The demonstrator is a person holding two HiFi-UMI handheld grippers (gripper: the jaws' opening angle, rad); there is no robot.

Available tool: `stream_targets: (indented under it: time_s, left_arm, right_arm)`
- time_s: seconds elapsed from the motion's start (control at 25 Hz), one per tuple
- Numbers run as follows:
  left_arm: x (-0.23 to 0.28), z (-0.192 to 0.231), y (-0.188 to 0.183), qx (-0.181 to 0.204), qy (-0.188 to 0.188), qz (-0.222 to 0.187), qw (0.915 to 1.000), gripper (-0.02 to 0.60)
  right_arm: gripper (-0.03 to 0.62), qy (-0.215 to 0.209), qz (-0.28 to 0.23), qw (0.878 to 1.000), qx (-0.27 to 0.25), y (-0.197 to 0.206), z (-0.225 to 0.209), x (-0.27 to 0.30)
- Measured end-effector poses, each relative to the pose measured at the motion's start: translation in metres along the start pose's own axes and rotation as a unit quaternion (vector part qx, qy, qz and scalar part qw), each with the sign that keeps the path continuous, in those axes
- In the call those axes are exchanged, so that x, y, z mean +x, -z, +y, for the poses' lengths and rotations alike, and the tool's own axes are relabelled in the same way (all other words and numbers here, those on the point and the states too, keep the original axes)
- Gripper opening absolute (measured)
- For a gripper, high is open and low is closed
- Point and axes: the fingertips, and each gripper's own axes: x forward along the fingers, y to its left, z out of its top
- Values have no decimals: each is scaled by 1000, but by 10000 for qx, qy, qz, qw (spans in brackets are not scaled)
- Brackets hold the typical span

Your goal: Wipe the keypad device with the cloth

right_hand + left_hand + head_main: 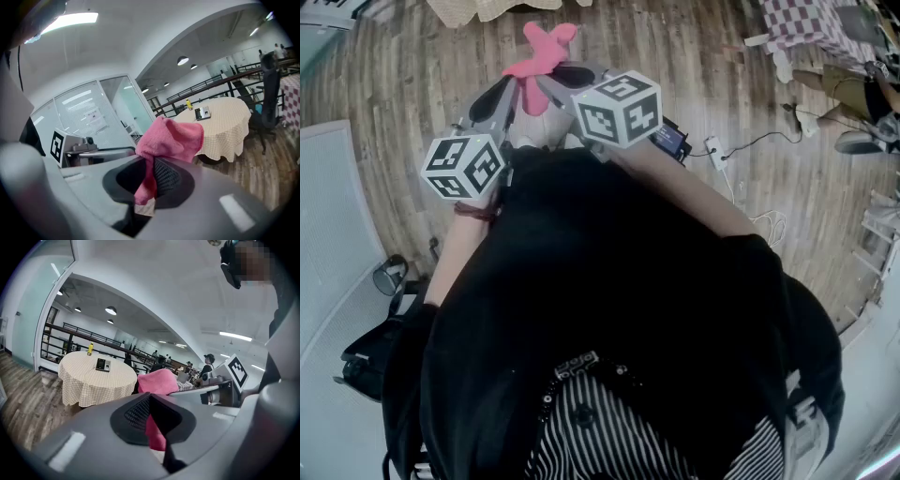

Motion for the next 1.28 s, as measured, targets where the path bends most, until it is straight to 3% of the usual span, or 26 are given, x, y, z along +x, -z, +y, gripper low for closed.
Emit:
stream_targets:
  time_s: [0.2, 0.44, 0.84, 1.28]
  left_arm:
    - [-2, -8, 7, 130, 85, 163, 9997, 3]
    - [3, -15, -6, 198, 183, 14, 9996, 3]
    - [18, -47, -10, 326, 458, -61, 9984, 3]
    - [18, -29, -11, 82, 494, -84, 9987, 3]
  right_arm:
    - [49, -224, 6, 9992, -318, 2, 20, -1]
    - [49, -477, -93, 9988, -82, -12, 20, -6]
    - [51, -414, -395, 9983, -62, -16, 12, -38]
    - [51, -629, -299, 9976, -63, -19, 12, -19]
